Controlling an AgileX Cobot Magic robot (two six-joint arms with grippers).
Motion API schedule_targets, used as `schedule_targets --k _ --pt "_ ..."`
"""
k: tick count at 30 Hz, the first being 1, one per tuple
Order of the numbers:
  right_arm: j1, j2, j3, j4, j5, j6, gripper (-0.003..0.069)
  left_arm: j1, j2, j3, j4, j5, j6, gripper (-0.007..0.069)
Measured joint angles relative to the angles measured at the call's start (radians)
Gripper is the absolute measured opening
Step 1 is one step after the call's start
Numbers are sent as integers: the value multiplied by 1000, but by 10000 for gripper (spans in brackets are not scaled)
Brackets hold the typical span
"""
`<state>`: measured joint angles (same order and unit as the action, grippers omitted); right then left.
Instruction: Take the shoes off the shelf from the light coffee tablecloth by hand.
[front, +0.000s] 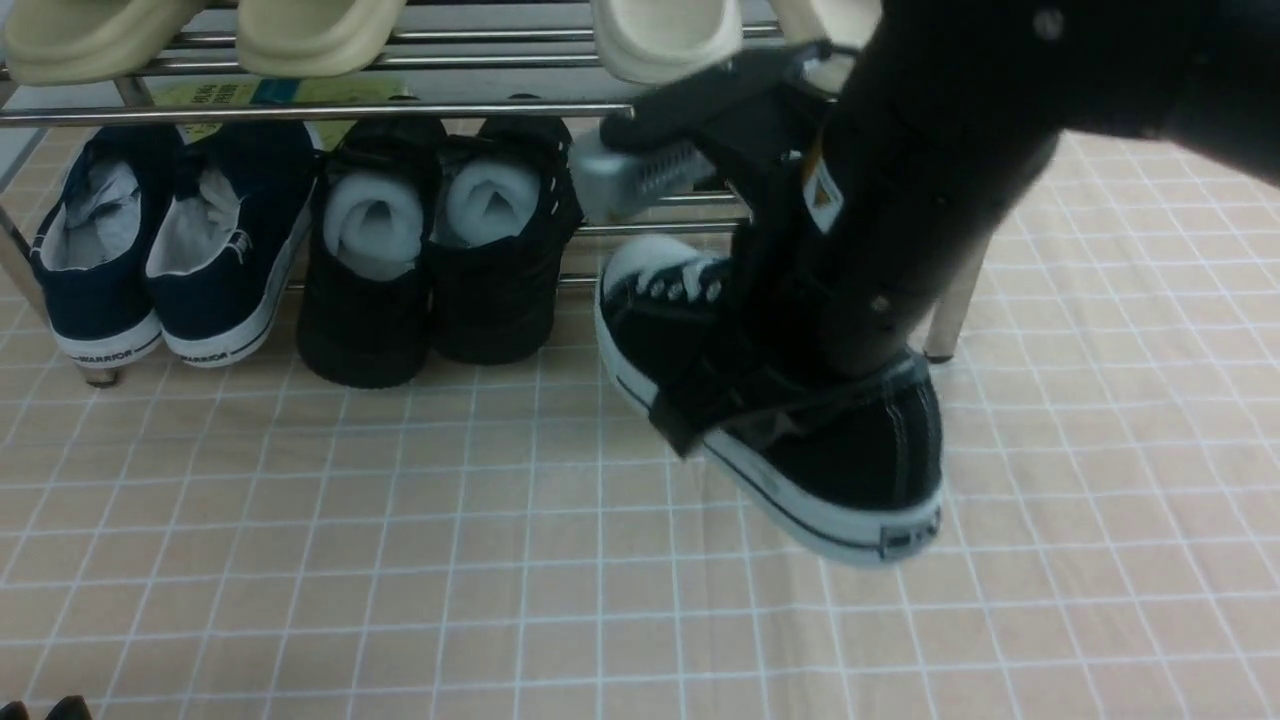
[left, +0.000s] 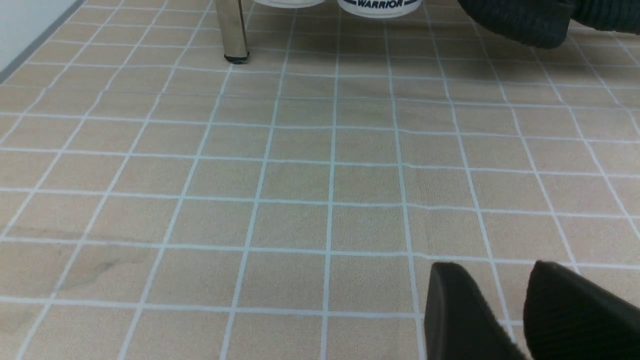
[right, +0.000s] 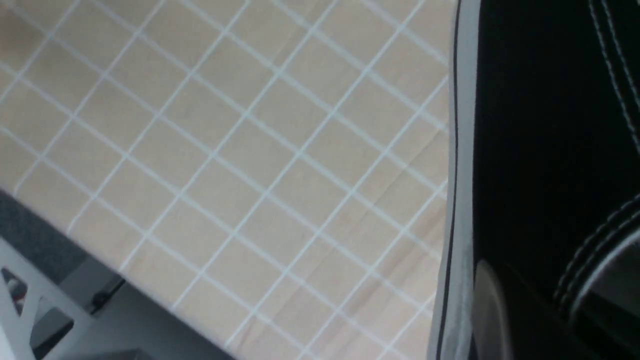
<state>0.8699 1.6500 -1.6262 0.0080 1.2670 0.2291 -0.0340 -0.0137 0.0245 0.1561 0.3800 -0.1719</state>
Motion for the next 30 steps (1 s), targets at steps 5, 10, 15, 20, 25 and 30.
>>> schedule_targets --k 5,10,15,20,25,30 --pt "22 -22 154 5 -55 90 7 0 0 0 0 0 0 239" --pt "22 1 200 -34 -193 194 7 0 0 0 0 0 0 239" --pt "22 58 204 -151 -332 323 7 1 0 0 0 0 0 239" --pt "22 126 204 -242 -418 449 11 1 0 0 0 0 0 239" --pt "22 189 204 -287 -499 546 16 1 0 0 0 0 0 239" --pt "22 238 204 -301 -531 577 27 1 0 0 0 0 0 239"
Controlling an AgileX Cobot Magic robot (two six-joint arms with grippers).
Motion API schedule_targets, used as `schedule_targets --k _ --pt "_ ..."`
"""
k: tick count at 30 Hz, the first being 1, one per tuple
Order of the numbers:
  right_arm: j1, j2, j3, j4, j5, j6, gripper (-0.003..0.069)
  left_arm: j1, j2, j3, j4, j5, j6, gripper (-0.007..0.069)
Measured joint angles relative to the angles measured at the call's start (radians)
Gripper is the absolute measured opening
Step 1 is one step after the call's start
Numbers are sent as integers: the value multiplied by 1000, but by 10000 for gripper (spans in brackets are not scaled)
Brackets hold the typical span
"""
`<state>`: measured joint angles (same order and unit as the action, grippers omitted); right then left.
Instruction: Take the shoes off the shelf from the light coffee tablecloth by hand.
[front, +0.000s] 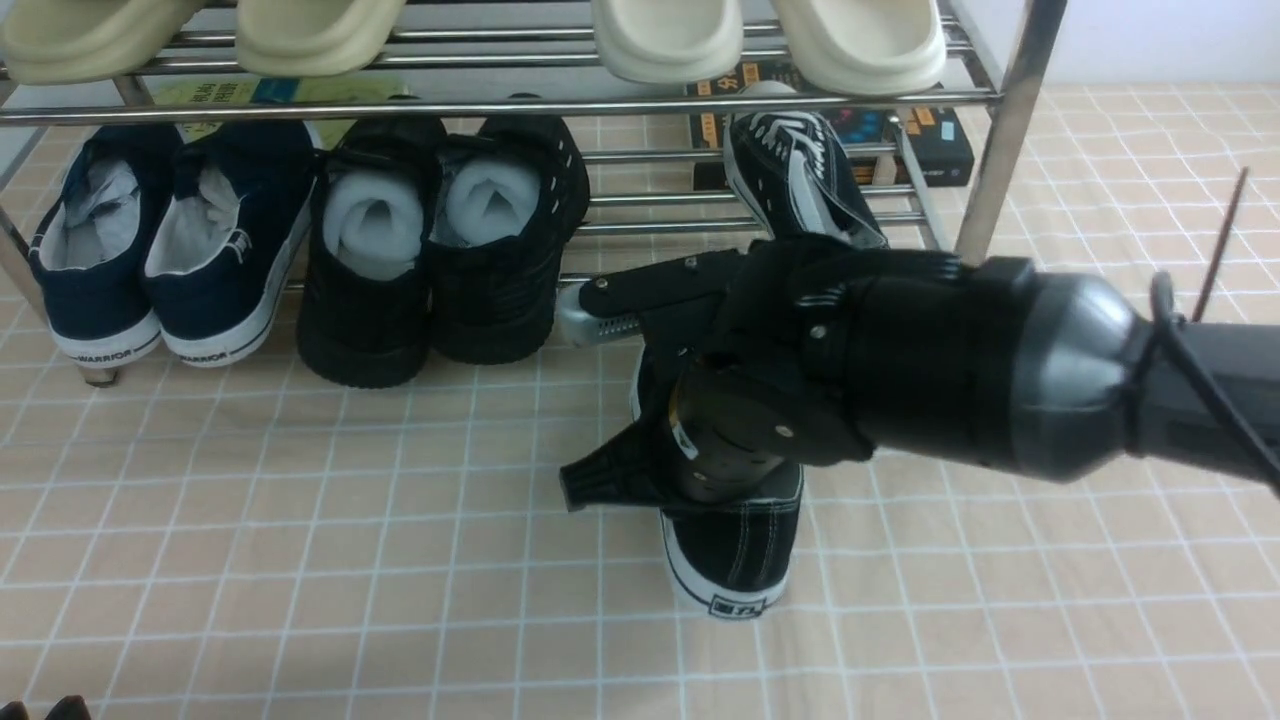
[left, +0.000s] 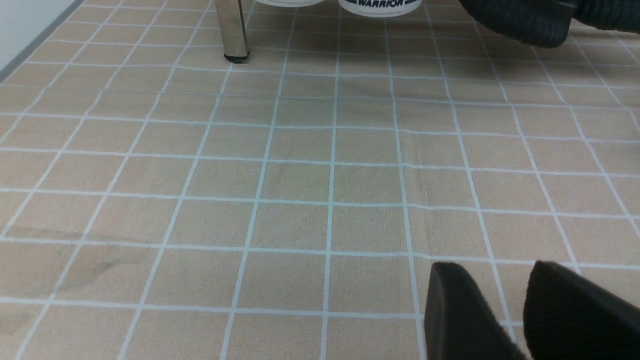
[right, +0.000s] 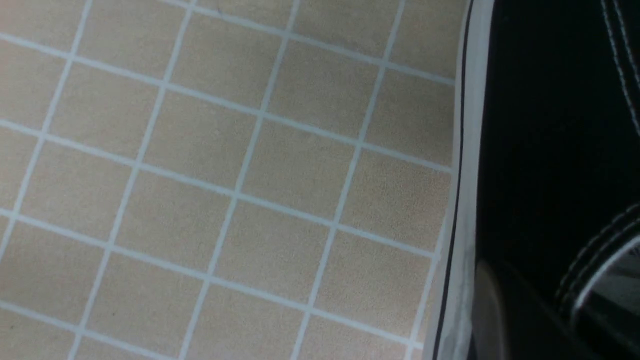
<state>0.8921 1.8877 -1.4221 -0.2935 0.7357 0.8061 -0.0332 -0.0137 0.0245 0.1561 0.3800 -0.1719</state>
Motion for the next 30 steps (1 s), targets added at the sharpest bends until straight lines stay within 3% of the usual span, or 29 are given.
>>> schedule_targets --k 5,9,12,13,15,17,20,25,30 --pt "0 38 0 7 -26 1 114 0 0 0 0 0 0 239" --pt "0 40 -11 56 -39 -11 283 0 0 0 0 0 0 239" --pt "0 40 -61 105 19 -76 388 0 0 0 0 0 0 239" --pt "-1 40 -103 130 80 -148 426 0 0 0 0 0 0 239" --pt "-6 40 -168 157 164 -261 439 0 0 0 0 0 0 239" --pt "-19 40 -245 178 252 -360 412 0 0 0 0 0 0 239" --pt "-57 39 -333 180 330 -441 304 0 0 0 0 0 0 239" --pt "-178 38 -402 177 355 -480 20 0 0 0 0 0 0 239" --pt "-288 38 -405 179 311 -509 0 0 0 0 0 0 0 239"
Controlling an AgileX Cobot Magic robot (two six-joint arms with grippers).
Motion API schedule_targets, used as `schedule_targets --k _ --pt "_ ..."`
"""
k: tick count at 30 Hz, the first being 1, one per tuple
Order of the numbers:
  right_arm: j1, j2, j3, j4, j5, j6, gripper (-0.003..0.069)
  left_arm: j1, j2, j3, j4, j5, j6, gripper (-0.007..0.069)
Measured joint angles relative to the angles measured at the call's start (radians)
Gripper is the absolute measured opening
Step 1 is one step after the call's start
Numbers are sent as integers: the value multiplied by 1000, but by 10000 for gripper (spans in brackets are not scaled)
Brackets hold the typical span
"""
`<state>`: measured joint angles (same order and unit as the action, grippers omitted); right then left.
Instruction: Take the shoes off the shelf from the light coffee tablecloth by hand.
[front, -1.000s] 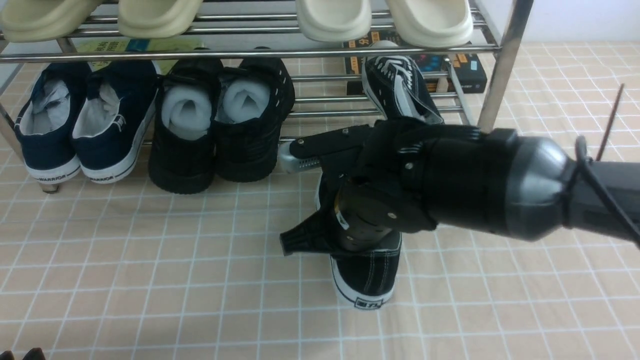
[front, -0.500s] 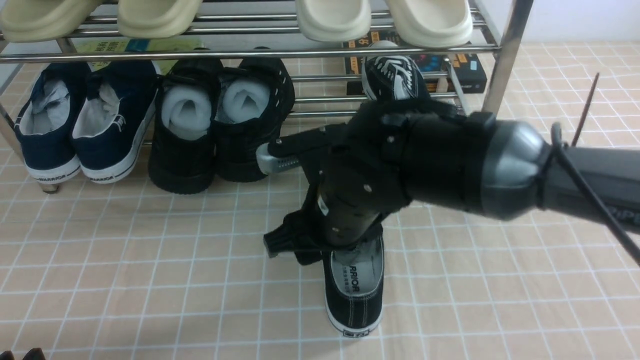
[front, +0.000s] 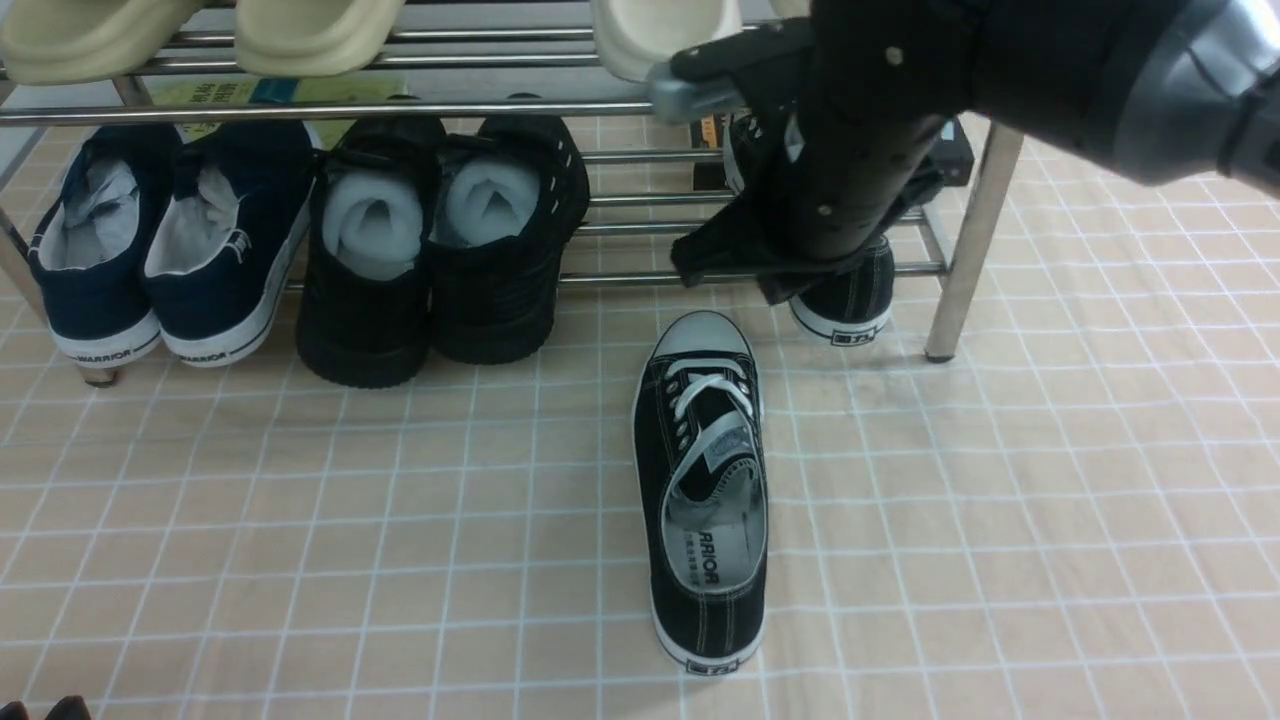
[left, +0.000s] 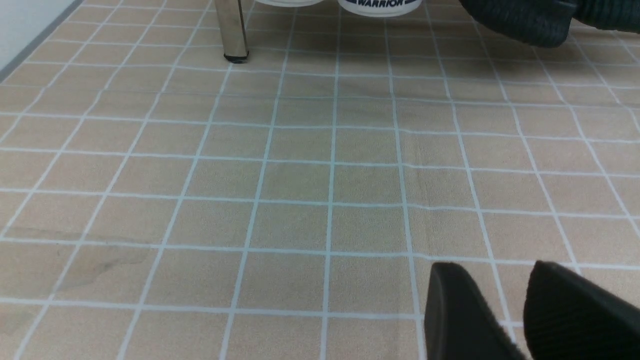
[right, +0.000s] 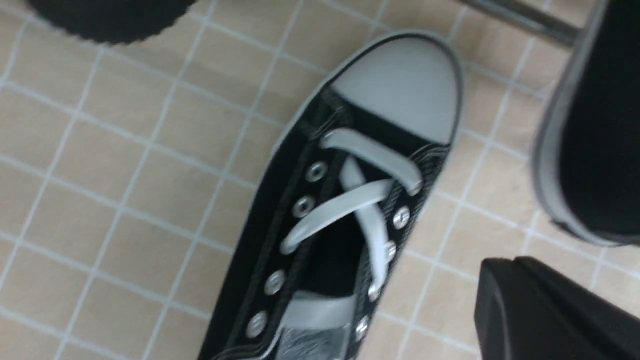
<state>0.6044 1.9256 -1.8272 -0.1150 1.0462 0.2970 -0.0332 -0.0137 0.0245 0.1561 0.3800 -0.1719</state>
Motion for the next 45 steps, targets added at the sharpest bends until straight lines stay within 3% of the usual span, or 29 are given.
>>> schedule_targets --k 5,12,16,20,25,27,28,31,32,41,45 --pt "-72 0 0 1 -116 -16 110 0 0 0 0 0 0 239" --pt "-101 34 -3 -1 -200 -41 381 0 0 0 0 0 0 239" --pt "-101 89 -3 -4 -222 -44 434 0 0 0 0 0 0 239" --pt "-101 144 -3 -30 -237 -44 424 0 0 0 0 0 0 239" --pt "-101 178 -5 -58 -258 -47 354 0 0 0 0 0 0 239" --pt "-101 181 -9 -74 -261 -52 254 0 0 0 0 0 0 239" --pt "-101 181 -9 -77 -261 -54 244 0 0 0 0 0 0 239" --pt "-100 171 -9 -63 -238 -85 41 0 0 0 0 0 0 239" --pt "-98 161 -8 -53 -209 -88 8 0 0 0 0 0 0 239" --pt "-88 -50 -1 46 166 -130 1 0 0 0 0 0 0 239" --pt "-88 -181 13 115 222 -176 1 1 0 0 0 0 0 239"
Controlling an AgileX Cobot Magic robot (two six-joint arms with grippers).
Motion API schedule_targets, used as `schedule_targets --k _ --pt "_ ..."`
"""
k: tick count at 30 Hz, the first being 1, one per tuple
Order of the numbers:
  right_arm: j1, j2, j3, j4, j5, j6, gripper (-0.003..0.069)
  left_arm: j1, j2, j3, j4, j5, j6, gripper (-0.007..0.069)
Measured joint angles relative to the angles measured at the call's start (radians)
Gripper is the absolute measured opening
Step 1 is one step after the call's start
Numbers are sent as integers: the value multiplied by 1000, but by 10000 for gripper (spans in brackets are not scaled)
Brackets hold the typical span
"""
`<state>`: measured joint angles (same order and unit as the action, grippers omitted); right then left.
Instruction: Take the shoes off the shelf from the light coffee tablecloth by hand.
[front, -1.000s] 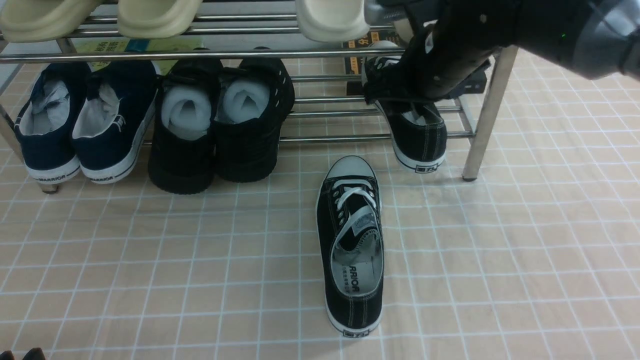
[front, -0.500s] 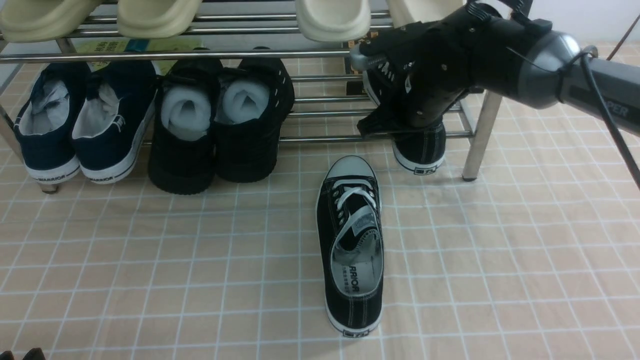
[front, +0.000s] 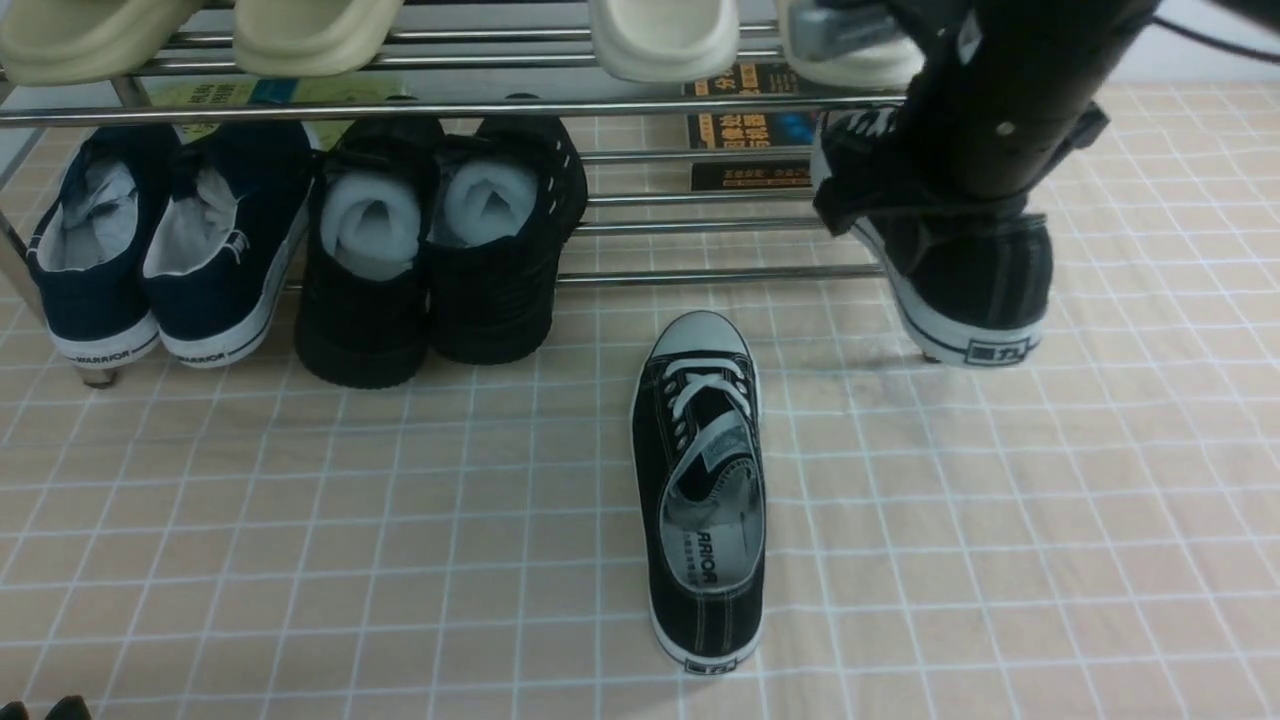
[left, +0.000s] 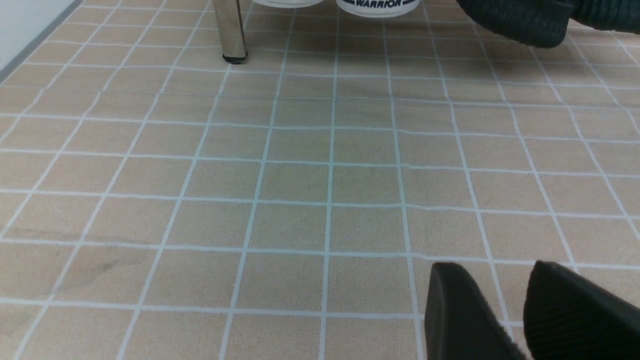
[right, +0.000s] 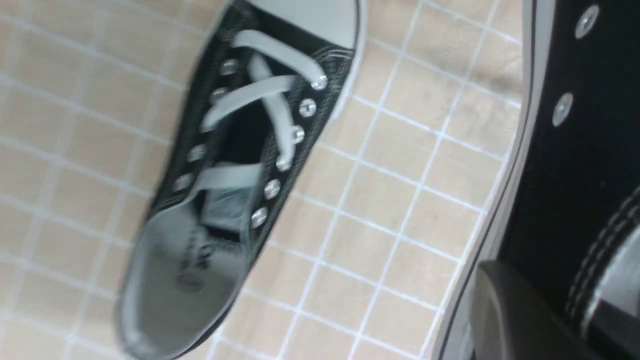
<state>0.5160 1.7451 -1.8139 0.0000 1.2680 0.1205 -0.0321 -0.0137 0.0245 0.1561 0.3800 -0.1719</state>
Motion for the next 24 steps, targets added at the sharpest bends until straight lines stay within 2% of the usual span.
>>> schedule_targets --k 4,11,17,24 --pt "1 -92 73 43 0 -6 1 0 0 0 0 0 0 239" --pt "1 -306 408 119 -22 41 3 0 0 0 0 0 0 239" --pt "1 -315 599 215 -181 84 6 0 0 0 0 0 0 239" --pt "1 -238 616 230 -366 86 7 0 0 0 0 0 0 239"
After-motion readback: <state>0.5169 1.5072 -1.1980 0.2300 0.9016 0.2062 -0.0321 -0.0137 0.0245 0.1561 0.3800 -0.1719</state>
